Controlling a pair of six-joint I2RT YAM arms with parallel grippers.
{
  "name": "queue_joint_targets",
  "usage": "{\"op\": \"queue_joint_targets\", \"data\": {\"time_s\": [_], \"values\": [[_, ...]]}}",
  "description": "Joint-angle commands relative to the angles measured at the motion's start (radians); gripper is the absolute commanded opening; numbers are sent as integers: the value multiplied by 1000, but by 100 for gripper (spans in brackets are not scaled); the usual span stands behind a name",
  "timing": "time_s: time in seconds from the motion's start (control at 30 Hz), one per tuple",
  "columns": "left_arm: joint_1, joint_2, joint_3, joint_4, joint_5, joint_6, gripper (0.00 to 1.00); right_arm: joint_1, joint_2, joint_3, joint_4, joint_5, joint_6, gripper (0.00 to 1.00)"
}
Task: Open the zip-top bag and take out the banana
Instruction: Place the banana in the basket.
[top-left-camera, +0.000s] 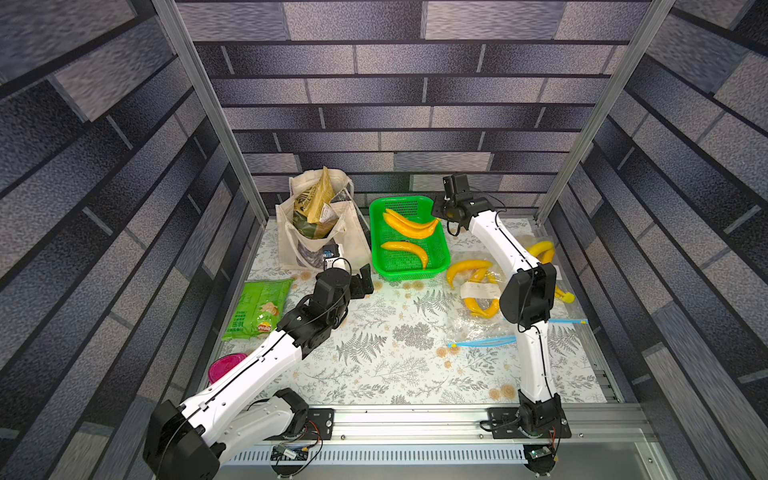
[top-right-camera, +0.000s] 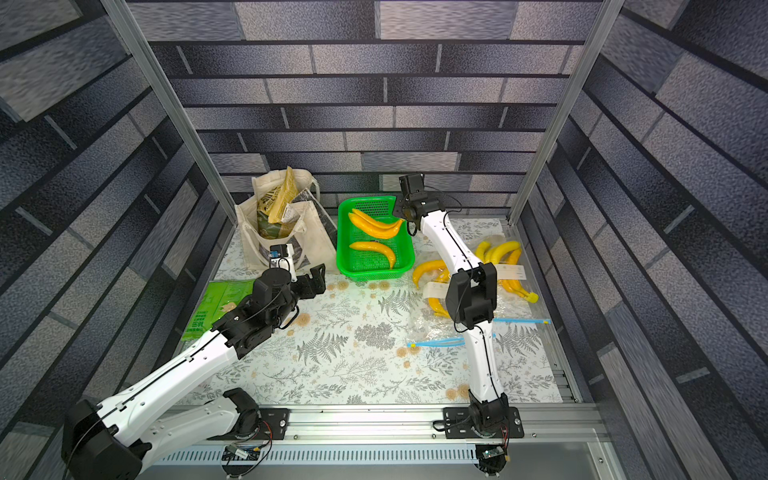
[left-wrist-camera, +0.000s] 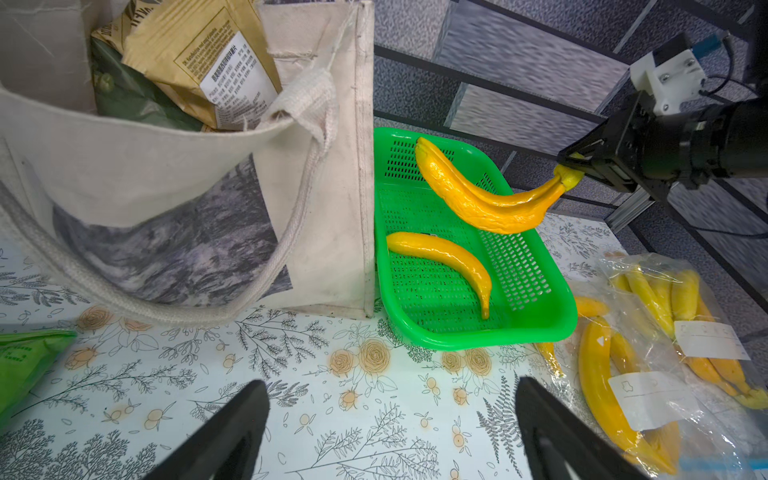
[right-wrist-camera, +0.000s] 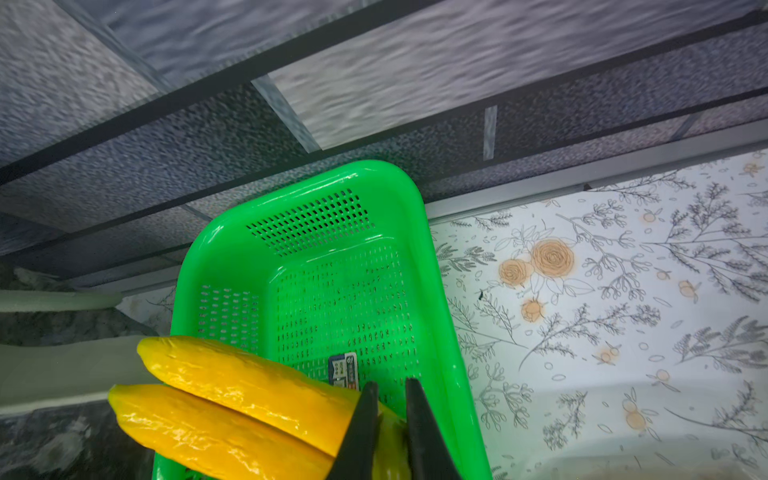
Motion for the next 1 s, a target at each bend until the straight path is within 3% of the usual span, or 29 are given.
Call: {"op": "queue_joint_targets", "data": {"time_s": [0.0,0.27,0.6,0.7,0.97], "values": [[11,-40,-41,-11,-16,-13,96,0,98,157,-8,72,-75,13],[41,-64,-86,3,18,-41,97,17,287,383,-24,110,-132,21],[43,-8,-84,33,57,-54,97,48,223,311,-71,92,-145,38],[43,40,-66,37,83,-63,97,56,110,185,-51,77,-141,41],[-41,230,36,40,100,-62,96,55,-402,-453,149,86,-87,53]]}}
